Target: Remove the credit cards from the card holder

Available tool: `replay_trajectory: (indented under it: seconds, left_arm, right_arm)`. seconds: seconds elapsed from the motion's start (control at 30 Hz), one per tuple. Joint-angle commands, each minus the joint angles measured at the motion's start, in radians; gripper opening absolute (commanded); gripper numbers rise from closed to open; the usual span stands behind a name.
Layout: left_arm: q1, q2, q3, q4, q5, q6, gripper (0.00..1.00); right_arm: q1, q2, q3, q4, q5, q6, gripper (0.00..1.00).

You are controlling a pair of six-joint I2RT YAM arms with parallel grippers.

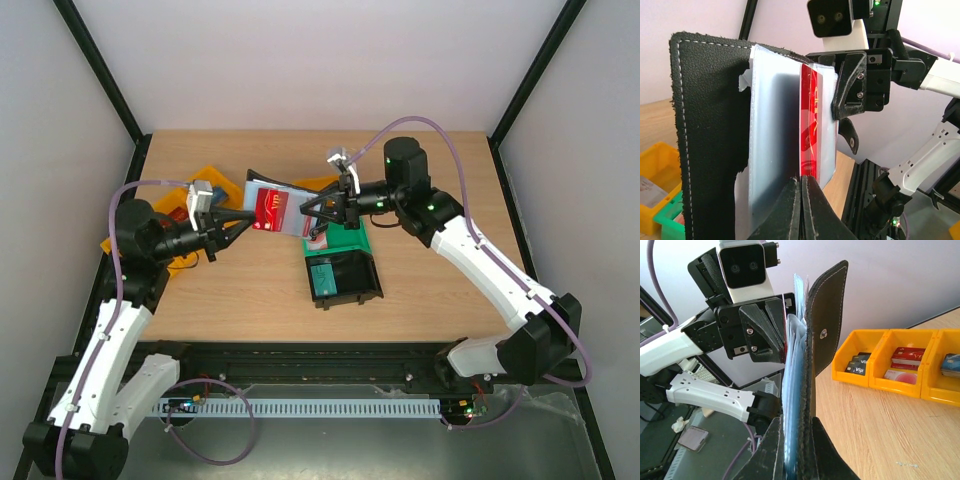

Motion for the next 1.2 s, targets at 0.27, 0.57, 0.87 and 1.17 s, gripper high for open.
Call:
replay_trajectory:
  seconds: [0.27,0.57,0.87,1.17]
  left_arm:
    - [-0.003,0.002,0.037,0.035,0.053,0.033,0.02]
    - [-0.078,0.044,0.041,0.080,0.049,-0.006,0.02]
    - [-0.079,0.036,0.033,0.078,0.037,-0.025,0.17]
    - [-0.082,0.052,0.030,0.112,0.050,-0.035,0.02]
  right_arm:
    - [-0.002,-0.026,-0.022,0.123,-0.037,0.095,0.02]
    - [0.033,-0.003,-0.020,0.262,-0.065,0.192,0.02]
    - [0.034,-0.015,-0.031,0.281,-0.068,0.205,0.02]
    - [0.037,-0.027,-0.036,0.298,-0.094,0.221,0.02]
